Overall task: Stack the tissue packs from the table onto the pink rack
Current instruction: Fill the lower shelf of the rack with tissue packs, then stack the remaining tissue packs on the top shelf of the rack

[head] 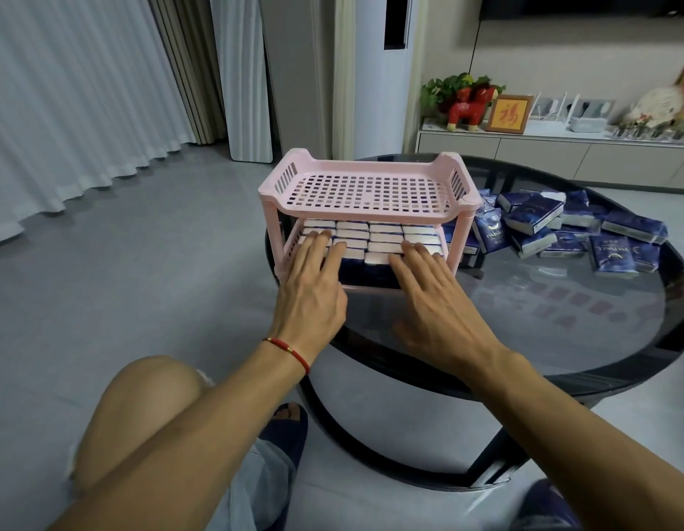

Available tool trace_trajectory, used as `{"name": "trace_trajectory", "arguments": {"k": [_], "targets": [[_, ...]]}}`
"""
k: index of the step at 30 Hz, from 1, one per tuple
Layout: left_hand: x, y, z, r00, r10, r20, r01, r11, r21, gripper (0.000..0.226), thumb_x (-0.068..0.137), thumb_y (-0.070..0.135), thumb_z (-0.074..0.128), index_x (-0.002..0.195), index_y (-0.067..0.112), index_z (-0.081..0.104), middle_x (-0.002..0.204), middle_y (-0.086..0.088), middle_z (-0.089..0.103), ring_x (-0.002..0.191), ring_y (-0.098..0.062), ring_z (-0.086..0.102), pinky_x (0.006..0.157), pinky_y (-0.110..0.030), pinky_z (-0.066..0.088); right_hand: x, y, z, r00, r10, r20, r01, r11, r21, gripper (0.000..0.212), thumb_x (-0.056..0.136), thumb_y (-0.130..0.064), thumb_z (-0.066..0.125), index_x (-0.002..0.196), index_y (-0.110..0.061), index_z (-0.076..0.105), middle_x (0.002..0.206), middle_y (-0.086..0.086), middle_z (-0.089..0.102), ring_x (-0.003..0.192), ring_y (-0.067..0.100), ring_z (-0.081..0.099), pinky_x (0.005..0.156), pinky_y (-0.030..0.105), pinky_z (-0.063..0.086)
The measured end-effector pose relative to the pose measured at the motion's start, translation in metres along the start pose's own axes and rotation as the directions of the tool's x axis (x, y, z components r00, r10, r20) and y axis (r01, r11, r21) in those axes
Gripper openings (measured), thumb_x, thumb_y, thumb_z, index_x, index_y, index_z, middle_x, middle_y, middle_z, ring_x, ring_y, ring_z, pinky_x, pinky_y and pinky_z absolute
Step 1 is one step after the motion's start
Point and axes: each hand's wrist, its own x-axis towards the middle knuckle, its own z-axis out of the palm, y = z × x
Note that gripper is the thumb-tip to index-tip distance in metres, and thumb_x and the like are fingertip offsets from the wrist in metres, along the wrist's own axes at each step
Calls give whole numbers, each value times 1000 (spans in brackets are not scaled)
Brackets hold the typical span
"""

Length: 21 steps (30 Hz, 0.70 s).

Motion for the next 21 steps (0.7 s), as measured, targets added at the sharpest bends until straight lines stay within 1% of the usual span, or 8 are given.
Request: {"name": "trace_trajectory", "arguments": {"k": [3,6,9,11,12,15,18,21], "targets": [[-9,-3,-24,975,-188,-117,156,958,-240,35,83,-2,66,115,9,57,120,-6,52,118,-21,51,95,-15,44,-12,2,-12,915,308,-261,-174,885,432,39,86,-22,68,123,-15,59,123,6,62,114,24,57,100,41,51],[5,-25,-40,804,-564,-192,425,768,-479,19,83,5,62,96,13,50,102,-4,52,92,-20,51,77,-27,44,-5,15,-20,677,727,-110,-326,431,841,18,91,-30,51,105,-21,59,103,-1,64,96,19,61,91,43,54],[42,-54,-40,559,-816,146,565,247,-787,20,93,32,48,91,16,59,95,-3,64,93,-21,59,85,-41,50,17,40,-31,624,740,251,-283,-85,955,39,104,-32,36,93,-14,68,95,4,75,90,21,66,90,40,53],[63,-65,-35,531,-708,466,542,-139,-829,47,103,43,38,106,6,67,102,-11,70,103,-26,66,88,-38,55,29,53,-38,646,624,440,-303,-319,898,59,107,-48,27,102,-5,68,104,14,76,98,23,71,87,36,55],[69,-69,-33,537,-617,575,554,-256,-792,59,105,49,33,117,0,64,108,-16,70,106,-28,67,84,-37,57,31,59,-40,658,558,505,-347,-370,862,69,106,-57,24,105,-2,66,103,15,77,99,24,73,83,35,56],[77,-80,-31,592,-380,711,636,-323,-701,80,103,60,24,130,-8,56,121,-22,71,117,-31,67,100,-41,54,38,76,-41,677,435,594,-447,-399,801,88,100,-71,18,110,4,62,106,18,77,101,30,74,78,39,55],[80,-89,-33,629,-252,736,697,-237,-677,85,101,64,19,132,-7,56,127,-22,69,123,-33,65,111,-45,46,40,81,-41,679,422,601,-468,-381,797,92,99,-73,18,122,7,58,119,22,72,110,32,72,83,42,56],[80,-91,-33,644,-203,737,717,-175,-675,85,100,63,19,134,-7,54,129,-23,68,123,-34,65,112,-46,45,40,80,-43,680,441,586,-470,-352,810,79,101,-69,20,109,-2,60,114,19,73,104,30,74,80,42,57]]}}
